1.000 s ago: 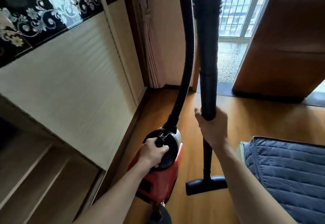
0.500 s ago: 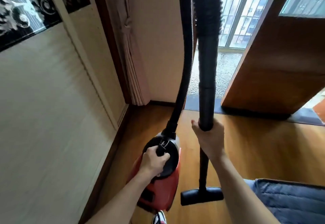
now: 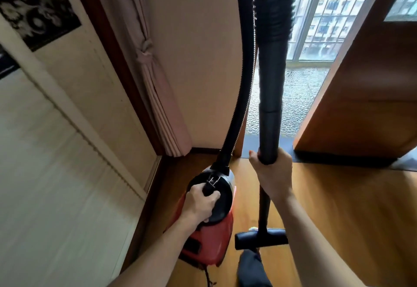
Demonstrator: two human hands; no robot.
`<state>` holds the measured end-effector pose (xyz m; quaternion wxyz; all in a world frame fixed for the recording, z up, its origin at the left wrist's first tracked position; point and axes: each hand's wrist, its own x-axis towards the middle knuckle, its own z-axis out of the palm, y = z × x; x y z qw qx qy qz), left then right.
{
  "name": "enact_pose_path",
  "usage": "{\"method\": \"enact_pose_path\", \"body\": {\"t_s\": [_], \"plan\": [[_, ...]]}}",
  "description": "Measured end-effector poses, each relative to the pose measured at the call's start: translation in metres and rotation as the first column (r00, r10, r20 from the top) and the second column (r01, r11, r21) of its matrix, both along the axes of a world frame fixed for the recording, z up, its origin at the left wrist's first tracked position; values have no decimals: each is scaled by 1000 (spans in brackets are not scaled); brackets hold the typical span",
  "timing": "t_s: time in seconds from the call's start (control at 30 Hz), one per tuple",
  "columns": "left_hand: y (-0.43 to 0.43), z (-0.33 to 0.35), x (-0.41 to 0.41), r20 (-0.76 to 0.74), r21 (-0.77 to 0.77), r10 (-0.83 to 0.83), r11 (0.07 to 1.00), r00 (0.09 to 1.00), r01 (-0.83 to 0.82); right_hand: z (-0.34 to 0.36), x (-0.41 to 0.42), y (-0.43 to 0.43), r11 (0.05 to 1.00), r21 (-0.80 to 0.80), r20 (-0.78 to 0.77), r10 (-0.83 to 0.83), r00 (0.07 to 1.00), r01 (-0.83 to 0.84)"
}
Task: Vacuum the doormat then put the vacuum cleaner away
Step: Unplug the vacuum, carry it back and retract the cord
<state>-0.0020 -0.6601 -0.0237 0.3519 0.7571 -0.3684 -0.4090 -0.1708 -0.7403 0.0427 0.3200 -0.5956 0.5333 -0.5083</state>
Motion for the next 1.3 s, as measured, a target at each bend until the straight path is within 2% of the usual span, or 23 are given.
{"method": "enact_pose_path", "body": {"t_s": [0.27, 0.5, 0.6, 0.73, 0.9, 1.03, 1.3], "plan": [[-154, -16, 10, -2, 61, 69, 996, 998, -69, -14, 16, -164, 996, 74, -7, 41, 999, -40], [-267, -12, 28, -30, 91, 144, 986, 989, -141, -1, 50, -289, 978, 52, 45, 199, 979, -202], [-295, -6, 41, -49, 103, 180, 979, 982, -174, -4, 68, -327, 963, 38, 17, 266, 964, -266], [-317, 3, 64, -58, 114, 224, 970, 973, -217, -3, 92, -360, 946, 19, 9, 324, 946, -324], [-329, 6, 96, -46, 112, 227, 969, 973, -221, -12, 124, -387, 947, 6, -41, 321, 946, -321], [-328, 3, 125, -16, 112, 200, 974, 980, -197, -20, 148, -394, 956, 51, -44, 291, 956, -289], [-315, -27, 178, -74, 142, 165, 978, 983, -154, -42, 199, -388, 963, 30, -67, 269, 961, -268]]}}
